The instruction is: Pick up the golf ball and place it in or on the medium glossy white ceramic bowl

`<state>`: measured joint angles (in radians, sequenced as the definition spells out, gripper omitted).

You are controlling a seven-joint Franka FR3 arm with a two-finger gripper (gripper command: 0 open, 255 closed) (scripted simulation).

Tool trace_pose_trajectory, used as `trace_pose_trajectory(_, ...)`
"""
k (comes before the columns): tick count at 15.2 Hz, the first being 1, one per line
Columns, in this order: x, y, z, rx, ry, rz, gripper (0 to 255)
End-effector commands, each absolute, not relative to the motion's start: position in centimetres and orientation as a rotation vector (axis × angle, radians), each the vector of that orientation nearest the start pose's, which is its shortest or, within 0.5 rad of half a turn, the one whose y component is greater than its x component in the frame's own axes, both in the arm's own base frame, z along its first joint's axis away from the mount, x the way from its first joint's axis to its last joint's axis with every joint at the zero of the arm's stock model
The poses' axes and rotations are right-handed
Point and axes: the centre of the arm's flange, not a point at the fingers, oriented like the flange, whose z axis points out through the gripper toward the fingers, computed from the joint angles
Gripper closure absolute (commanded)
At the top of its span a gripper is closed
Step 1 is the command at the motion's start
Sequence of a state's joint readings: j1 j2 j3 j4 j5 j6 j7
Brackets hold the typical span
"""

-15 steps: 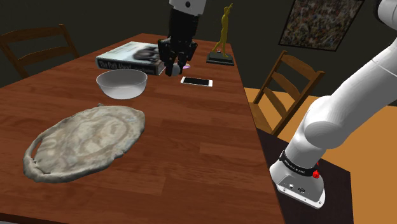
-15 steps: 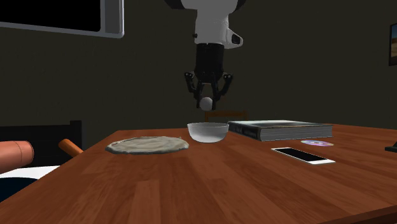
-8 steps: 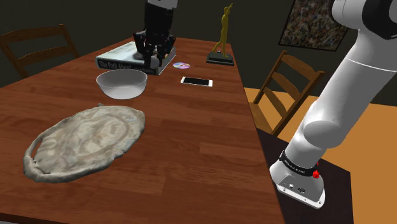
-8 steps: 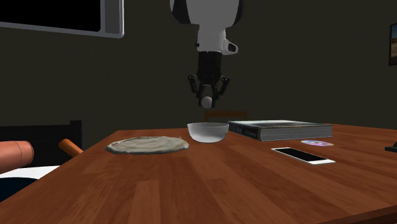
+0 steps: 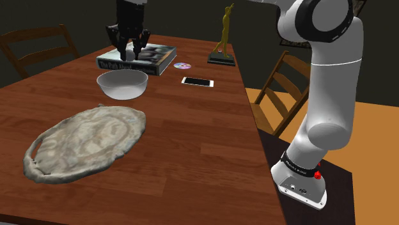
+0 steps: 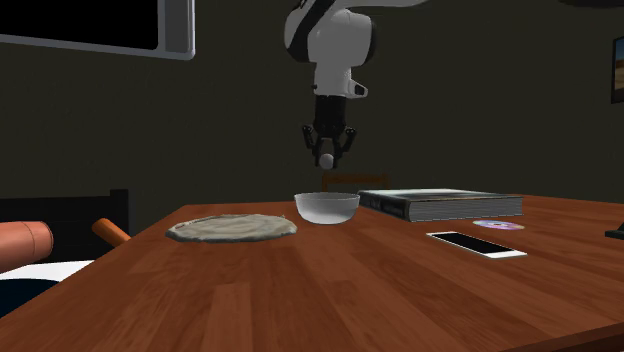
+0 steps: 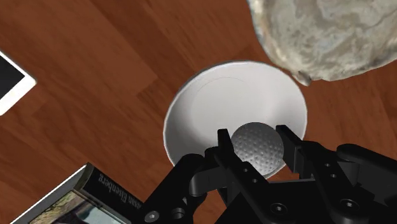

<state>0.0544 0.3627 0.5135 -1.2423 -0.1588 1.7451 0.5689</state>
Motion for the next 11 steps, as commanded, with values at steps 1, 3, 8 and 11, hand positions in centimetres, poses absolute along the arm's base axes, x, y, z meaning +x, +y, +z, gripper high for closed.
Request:
trace_pose_trajectory(1,62.9,29.7,59.8,-3.024,0.053,-0.223,255)
trace_pose_trajectory(3,65.3,30.2,59.8,-3.024,0.053,-0.223,255)
trace_pose_trajectory(8,65.3,30.2,57.2,-3.024,0.053,-0.223,255)
trace_pose_trajectory(11,65.3,30.2,55.6,-3.024,0.053,-0.223,255)
